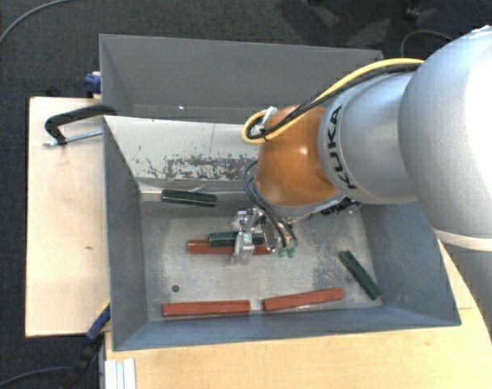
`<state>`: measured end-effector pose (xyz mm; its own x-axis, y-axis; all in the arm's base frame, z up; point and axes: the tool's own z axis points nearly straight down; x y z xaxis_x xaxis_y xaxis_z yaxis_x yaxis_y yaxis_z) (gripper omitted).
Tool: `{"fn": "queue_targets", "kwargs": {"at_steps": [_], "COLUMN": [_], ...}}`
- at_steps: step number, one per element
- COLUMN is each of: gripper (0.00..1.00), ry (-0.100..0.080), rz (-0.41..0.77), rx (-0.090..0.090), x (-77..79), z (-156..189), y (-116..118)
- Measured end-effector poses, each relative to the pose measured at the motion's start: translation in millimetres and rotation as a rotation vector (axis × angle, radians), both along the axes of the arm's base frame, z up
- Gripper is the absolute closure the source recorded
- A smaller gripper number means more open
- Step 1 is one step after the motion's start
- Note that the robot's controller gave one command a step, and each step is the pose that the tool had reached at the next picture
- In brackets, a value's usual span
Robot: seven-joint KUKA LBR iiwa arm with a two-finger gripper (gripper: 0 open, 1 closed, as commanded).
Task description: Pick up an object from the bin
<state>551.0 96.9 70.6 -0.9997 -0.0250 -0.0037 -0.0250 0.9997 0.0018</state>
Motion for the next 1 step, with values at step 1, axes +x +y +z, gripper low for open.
{"fn": "queue_targets", "kwargs": {"at_steps": [1], "gripper": [1.00], "ry": [0.007], "rz": [0.099], "rx": [-0.001], "x": [-46.5], "z": [-0.5], "y": [13.9]}}
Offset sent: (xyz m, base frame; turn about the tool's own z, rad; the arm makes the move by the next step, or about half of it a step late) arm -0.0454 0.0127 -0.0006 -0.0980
